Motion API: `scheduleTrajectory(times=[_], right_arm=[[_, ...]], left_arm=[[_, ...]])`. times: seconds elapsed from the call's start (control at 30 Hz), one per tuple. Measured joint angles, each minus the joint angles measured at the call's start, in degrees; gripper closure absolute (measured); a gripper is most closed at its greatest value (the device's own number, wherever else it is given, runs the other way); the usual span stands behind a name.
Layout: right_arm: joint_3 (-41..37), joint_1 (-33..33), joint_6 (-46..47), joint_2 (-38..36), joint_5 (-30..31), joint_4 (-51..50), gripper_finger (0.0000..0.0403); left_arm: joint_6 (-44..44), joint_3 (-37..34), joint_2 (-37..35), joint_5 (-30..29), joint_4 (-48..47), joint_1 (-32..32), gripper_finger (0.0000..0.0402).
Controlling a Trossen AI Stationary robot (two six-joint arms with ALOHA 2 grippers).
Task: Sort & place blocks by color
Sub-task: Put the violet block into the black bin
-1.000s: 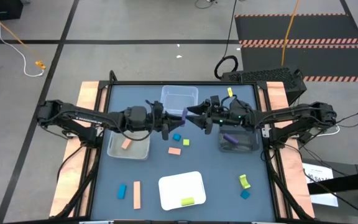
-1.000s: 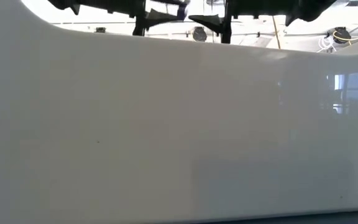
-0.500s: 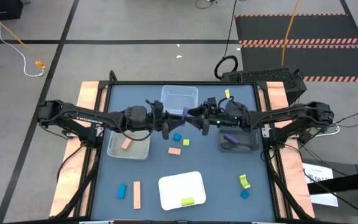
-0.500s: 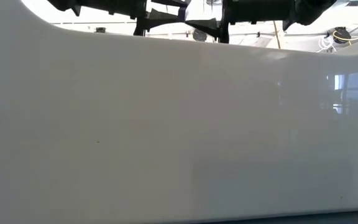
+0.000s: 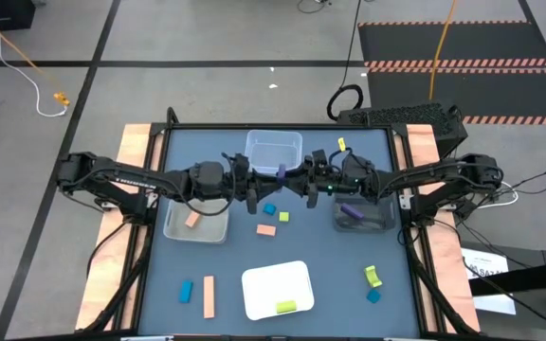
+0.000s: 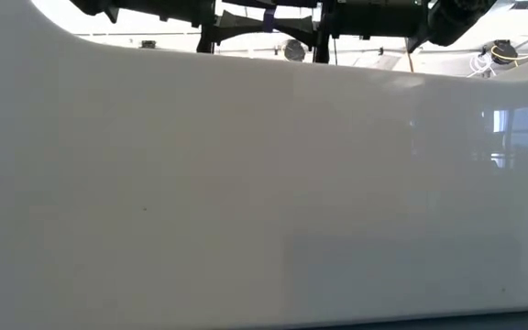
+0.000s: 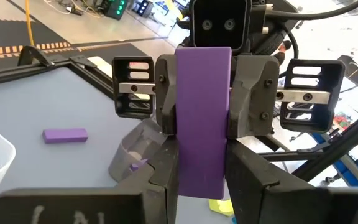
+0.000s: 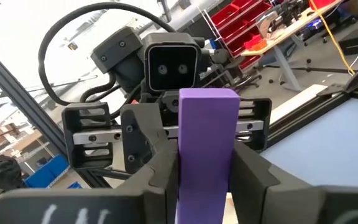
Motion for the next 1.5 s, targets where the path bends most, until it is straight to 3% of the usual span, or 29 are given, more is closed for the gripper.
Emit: scheduleTrajectory(times=[0.17, 0.33, 0.43, 0.67, 0.9, 1.07, 1.23, 1.4, 1.5], right_arm=[[0.0, -0.3, -0.2, 0.0, -0.4, 0.1, 0.0316], [0.0, -1.5, -1.1, -0.1, -1.2, -0.8, 0.0316], [0.0, -2.6, -1.3, -1.7, -1.4, -6.3, 0.0316], [0.0, -4.2, -4.0, -12.6, -1.3, -34.3, 0.0316], [0.0, -2.6, 1.4, -24.8, -7.3, -65.1, 0.0316], [0.0, 0.8, 8.1, -29.2, -7.6, -84.5, 0.0316], [0.0, 4.4, 13.3, -29.3, -7.5, -97.6, 0.0316], [0.0, 6.2, 14.4, -27.4, -7.2, -103.1, 0.0316], [0.0, 6.5, 13.0, -26.4, -7.1, -103.1, 0.0274]], left_arm=[[0.0, 0.0, 0.0, -0.2, 0.0, -0.1, 0.0301], [-2.2, 0.0, 0.0, -0.4, -0.5, -0.1, 0.0233], [-2.6, 0.0, 0.0, -0.7, -0.6, 0.0, 0.0191], [-3.3, 0.0, 0.0, -0.2, -3.4, -0.1, 0.0139], [-6.8, 0.0, 0.0, -0.3, -10.5, 0.5, 0.0134], [-10.4, 0.0, 0.0, 0.1, -17.7, 0.7, 0.0133], [-13.0, 0.0, 0.0, 5.8, -23.7, 0.5, 0.0133], [-12.1, 0.0, 0.0, 15.8, -26.8, -1.0, 0.0133], [-11.5, 0.0, 0.0, 21.2, -30.4, -2.4, 0.0133]])
